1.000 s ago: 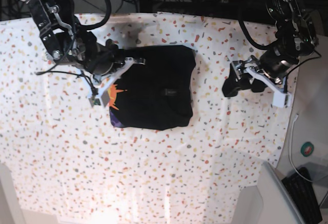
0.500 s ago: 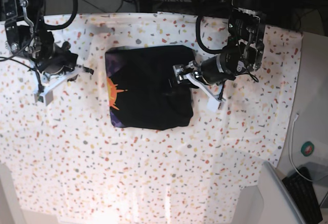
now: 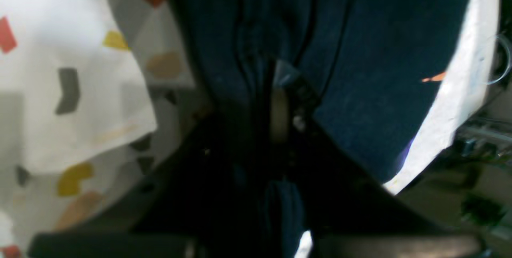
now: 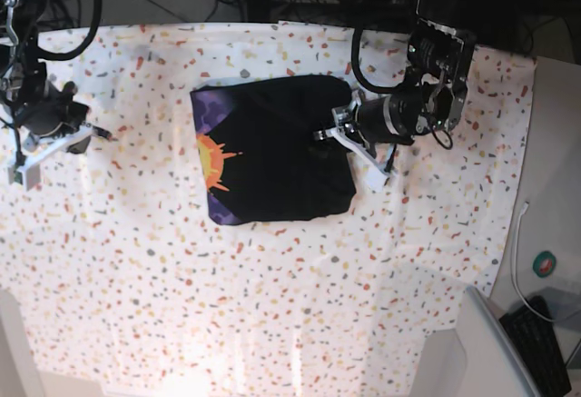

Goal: Layout the t-shirt on the table in an organized manner, then fold the t-shirt properly
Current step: 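Grasp the bundle with the left gripper and flip it over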

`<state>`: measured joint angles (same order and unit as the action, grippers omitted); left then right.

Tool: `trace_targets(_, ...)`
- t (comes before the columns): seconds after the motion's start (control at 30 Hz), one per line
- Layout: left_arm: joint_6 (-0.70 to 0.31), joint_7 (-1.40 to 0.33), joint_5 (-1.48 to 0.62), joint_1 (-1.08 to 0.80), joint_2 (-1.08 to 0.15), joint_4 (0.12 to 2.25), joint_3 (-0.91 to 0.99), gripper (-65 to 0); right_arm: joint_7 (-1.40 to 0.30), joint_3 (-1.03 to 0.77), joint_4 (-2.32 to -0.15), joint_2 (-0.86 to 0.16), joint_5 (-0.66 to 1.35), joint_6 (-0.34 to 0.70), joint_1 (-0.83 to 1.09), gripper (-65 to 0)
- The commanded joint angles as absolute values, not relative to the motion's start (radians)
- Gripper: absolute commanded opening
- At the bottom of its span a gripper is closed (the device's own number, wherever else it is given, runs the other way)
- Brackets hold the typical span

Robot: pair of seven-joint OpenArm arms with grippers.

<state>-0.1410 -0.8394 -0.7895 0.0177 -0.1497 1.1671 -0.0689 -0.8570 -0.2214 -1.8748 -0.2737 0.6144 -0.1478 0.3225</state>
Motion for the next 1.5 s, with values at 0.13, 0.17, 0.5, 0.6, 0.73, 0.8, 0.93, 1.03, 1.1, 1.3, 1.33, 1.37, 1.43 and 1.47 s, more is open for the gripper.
trace_targets(0.13,-0.114,-0.909,-0.631,0.116,-0.199,1.164,-0.176,-65.0,-0.839,-0.26,-1.891,-0.285,0.619,-0.139,0.32,-65.0)
trace_targets(0.17,-0.114,-0.924,-0.598,0.147,-0.205,1.164,-0.222,-65.0,-0.839,-0.26,-1.891,-0.285,0.619,-0.134,0.32,-65.0)
trace_targets(0.5,-0.116,-0.839,-0.239,0.493,-0.289,1.171,-1.05,-65.0,-0.839,-0.262,-1.89,-0.285,0.615,-0.068,0.32,-65.0)
trace_targets(0.6,-0.116,-0.748,-0.203,0.516,-0.275,1.173,-1.133,-65.0,-0.839,-0.262,-1.888,-0.285,0.615,-0.068,0.32,-65.0)
trace_targets(0.73,-0.116,-0.68,-0.147,0.521,-0.205,1.167,-1.155,-65.0,-0.839,-0.262,-1.865,-0.285,0.613,-0.068,0.32,-65.0)
trace_targets(0.8,-0.116,-0.648,-0.091,0.513,-0.176,1.171,-1.155,-65.0,-0.839,-0.262,-1.842,-0.285,0.613,-0.068,0.32,-65.0)
trace_targets(0.93,-0.117,-0.618,-0.001,0.512,-0.122,1.164,-1.156,-65.0,-0.839,-0.262,-1.822,-0.285,0.613,-0.068,0.318,-65.0)
trace_targets(1.03,-0.117,-0.616,0.028,0.516,-0.101,1.164,-1.158,-65.0,-0.839,-0.262,-1.822,-0.285,0.613,-0.068,0.318,-65.0)
trace_targets(1.1,-0.117,-0.616,0.033,0.521,-0.097,1.164,-1.158,-65.0,-0.839,-0.262,-1.822,-0.285,0.613,-0.068,0.318,-65.0)
trace_targets(1.3,-0.117,-0.616,0.033,0.522,-0.093,1.165,-1.158,-65.0,-0.839,-0.262,-1.822,-0.285,0.613,-0.068,0.317,-65.0)
trace_targets(1.33,-0.117,-0.616,0.033,0.522,-0.093,1.167,-1.158,-65.0,-0.839,-0.262,-1.822,-0.285,0.613,-0.068,0.315,-65.0)
trace_targets(1.37,-0.117,-0.616,0.033,0.522,-0.093,1.17,-1.158,-65.0,-0.839,-0.262,-1.822,-0.285,0.613,-0.068,0.315,-65.0)
trace_targets(1.43,-0.117,-0.616,0.033,0.522,-0.091,1.171,-1.158,-65.0,-0.839,-0.262,-1.822,-0.285,0.613,-0.068,0.315,-65.0)
trace_targets(1.47,-0.117,-0.615,0.033,0.522,-0.09,1.171,-1.156,-65.0,-0.839,-0.262,-1.822,-0.285,0.613,-0.068,0.315,-65.0)
